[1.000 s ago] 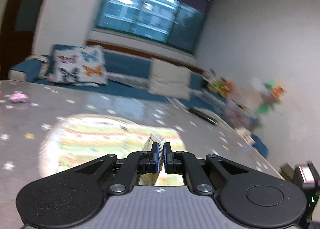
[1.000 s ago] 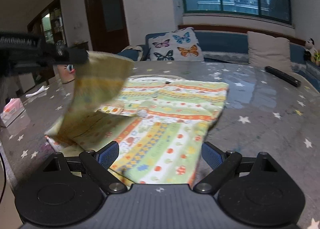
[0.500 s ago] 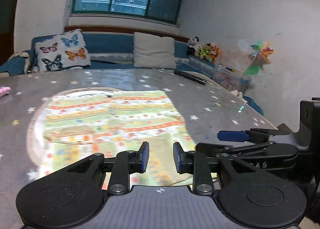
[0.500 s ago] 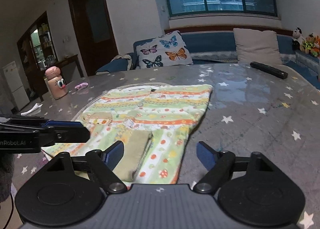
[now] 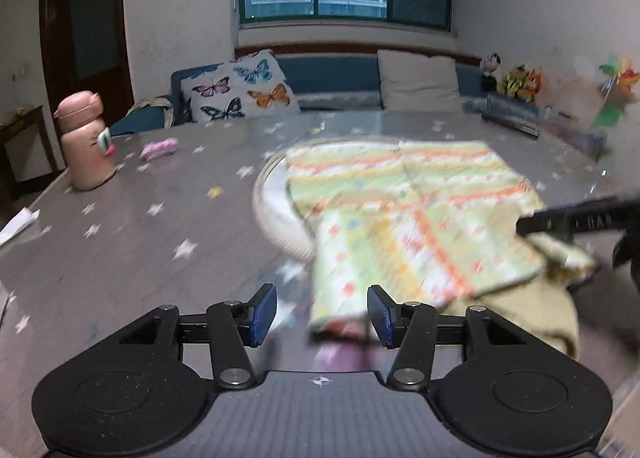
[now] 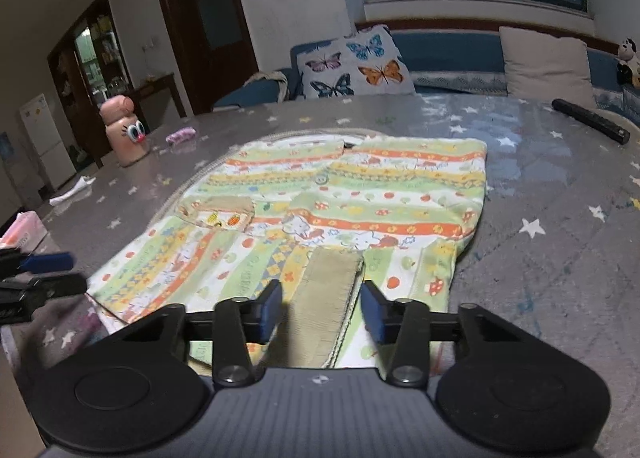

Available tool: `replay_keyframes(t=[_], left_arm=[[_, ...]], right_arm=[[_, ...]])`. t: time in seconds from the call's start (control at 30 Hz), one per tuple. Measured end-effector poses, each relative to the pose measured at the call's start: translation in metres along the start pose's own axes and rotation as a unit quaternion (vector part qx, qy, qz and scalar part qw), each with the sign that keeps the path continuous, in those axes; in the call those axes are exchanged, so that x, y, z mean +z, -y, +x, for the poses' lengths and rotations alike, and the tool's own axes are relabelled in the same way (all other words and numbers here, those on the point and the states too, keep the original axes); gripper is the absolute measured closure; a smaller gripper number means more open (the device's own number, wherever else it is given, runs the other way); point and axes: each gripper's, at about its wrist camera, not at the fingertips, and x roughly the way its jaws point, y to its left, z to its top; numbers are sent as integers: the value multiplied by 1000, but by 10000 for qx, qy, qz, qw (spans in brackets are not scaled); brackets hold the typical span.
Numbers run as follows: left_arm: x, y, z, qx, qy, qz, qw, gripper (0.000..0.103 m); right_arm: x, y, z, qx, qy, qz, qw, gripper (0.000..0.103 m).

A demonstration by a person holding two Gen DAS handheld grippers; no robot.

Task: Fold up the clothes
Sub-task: 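Grasp the khaki cuff with the right gripper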

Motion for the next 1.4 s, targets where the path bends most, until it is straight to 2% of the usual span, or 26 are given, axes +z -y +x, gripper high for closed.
replay_keyframes(t=[0.17, 0.33, 0.43, 0.5, 0.57, 0.8, 0.9, 1.03, 1.13, 1.23, 1.27, 1.4], left_arm=[[-9, -5, -1, -27, -36, 63, 10000, 48], [-6, -1, 7, -156, -9, -13, 9999, 51], [-6, 1, 9, -186, 46, 43, 9998, 59], [-7, 1, 13, -156, 20, -6, 9999, 73], [-8, 0, 15, -108, 19, -19, 9999, 83], [-11, 6, 12, 45, 93, 277, 9996, 92], [-13, 6, 12, 95, 59, 319, 9994, 92], [-12, 1, 8, 136, -6, 302, 9995, 91], [-5, -5, 0, 246, 34, 263, 9993, 89], [9, -7, -7, 284, 217, 262, 9990, 80], [14, -7, -7, 262, 282, 244, 9990, 74], [34, 1, 4, 23, 366, 182, 9992, 72]], right_arm=[[-3, -1, 4, -90, -87, 9, 9999, 75], [-2, -1, 4, -262, -75, 63, 9996, 73], [-2, -1, 5, -201, -104, 86, 9997, 75], [-2, -3, 5, -181, -105, 57, 9998, 89], [0, -4, 2, -193, -42, 45, 9998, 96], [13, -11, -19, -250, 257, -85, 9993, 98], [14, -12, -21, -297, 260, -136, 9991, 98], [2, -6, -4, -478, -37, -83, 9988, 94], [3, -2, -7, -518, 16, -100, 9986, 91], [9, -2, -13, -479, 141, -214, 9985, 88], [11, -2, -15, -443, 178, -261, 9985, 88], [13, -9, -3, -230, 57, -494, 9985, 86]])
